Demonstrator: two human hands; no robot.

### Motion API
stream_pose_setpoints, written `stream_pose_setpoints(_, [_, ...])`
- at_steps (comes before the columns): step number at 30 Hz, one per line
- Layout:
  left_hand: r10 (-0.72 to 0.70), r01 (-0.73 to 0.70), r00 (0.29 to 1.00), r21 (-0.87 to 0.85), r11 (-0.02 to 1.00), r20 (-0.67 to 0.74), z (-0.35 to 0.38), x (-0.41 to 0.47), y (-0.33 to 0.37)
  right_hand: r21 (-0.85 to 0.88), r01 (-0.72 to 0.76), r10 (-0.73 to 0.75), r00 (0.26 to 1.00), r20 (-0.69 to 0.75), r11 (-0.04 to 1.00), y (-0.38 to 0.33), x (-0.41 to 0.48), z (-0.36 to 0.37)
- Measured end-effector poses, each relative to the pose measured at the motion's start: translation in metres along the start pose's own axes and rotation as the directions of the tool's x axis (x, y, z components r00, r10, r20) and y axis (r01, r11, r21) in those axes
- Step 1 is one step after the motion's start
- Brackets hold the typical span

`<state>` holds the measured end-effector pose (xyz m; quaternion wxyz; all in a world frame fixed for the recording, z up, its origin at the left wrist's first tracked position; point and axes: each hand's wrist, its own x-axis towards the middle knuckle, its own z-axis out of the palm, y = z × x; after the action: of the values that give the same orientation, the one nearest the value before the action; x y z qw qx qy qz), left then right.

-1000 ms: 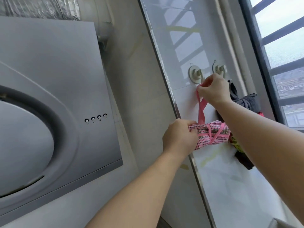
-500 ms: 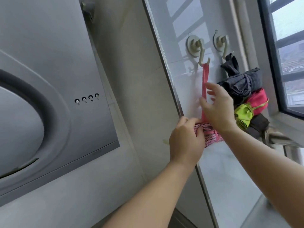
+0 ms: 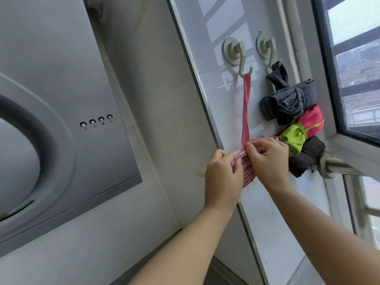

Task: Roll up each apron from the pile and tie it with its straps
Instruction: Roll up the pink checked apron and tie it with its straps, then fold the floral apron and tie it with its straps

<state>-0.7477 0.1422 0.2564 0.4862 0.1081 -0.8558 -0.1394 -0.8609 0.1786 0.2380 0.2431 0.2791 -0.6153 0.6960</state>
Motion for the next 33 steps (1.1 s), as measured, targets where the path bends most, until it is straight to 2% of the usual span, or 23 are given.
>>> stream_pose_setpoints(8, [0.022,-0.022,0.997,-0.01,1.0,-0.071,0.013,-0.009,-0.006,-0.011,-0.027,0.025,0.992,-0.124,1.0,0.004,0.003,0.003])
stream_pose_setpoints(10, [0.025,-0.023,0.998,0.039,0.999,-0.054,0.016,-0.012,-0.008,0.0,-0.03,0.03,0.992,-0.12,1.0,0.008,0.0,0.003])
stream_pose_setpoints(14, [0.155,-0.14,0.988,0.339,0.93,-0.018,0.021,-0.02,-0.008,0.011,-0.025,0.026,0.998,-0.05,1.0,0.015,-0.002,-0.004])
stream_pose_setpoints(17, [0.154,-0.133,0.988,0.399,0.907,-0.02,0.023,-0.021,-0.008,0.01,-0.012,0.012,0.999,0.044,1.0,0.018,-0.01,-0.008])
stream_pose_setpoints(20, [0.154,-0.139,0.988,0.376,0.916,-0.01,0.02,-0.021,-0.009,0.004,-0.007,0.007,0.992,0.126,1.0,0.024,-0.022,-0.007])
stream_pose_setpoints(23, [0.177,-0.185,0.983,0.329,0.926,0.056,0.013,-0.026,-0.011,-0.012,-0.008,0.009,0.987,0.158,1.0,0.028,-0.027,-0.01])
stream_pose_setpoints(26, [0.148,-0.196,0.97,0.258,0.946,0.194,0.002,-0.031,-0.011,-0.063,0.008,0.005,0.979,0.202,0.998,0.028,-0.026,-0.013])
stream_pose_setpoints(29, [0.077,-0.163,0.925,0.206,0.965,0.372,-0.009,-0.032,-0.006,-0.148,0.023,0.015,0.968,0.25,0.989,0.023,-0.021,-0.018])
stream_pose_setpoints(33, [-0.01,-0.076,0.878,0.16,0.984,0.479,-0.036,-0.036,-0.003,-0.228,0.066,-0.019,0.98,0.199,0.971,-0.005,-0.043,-0.024])
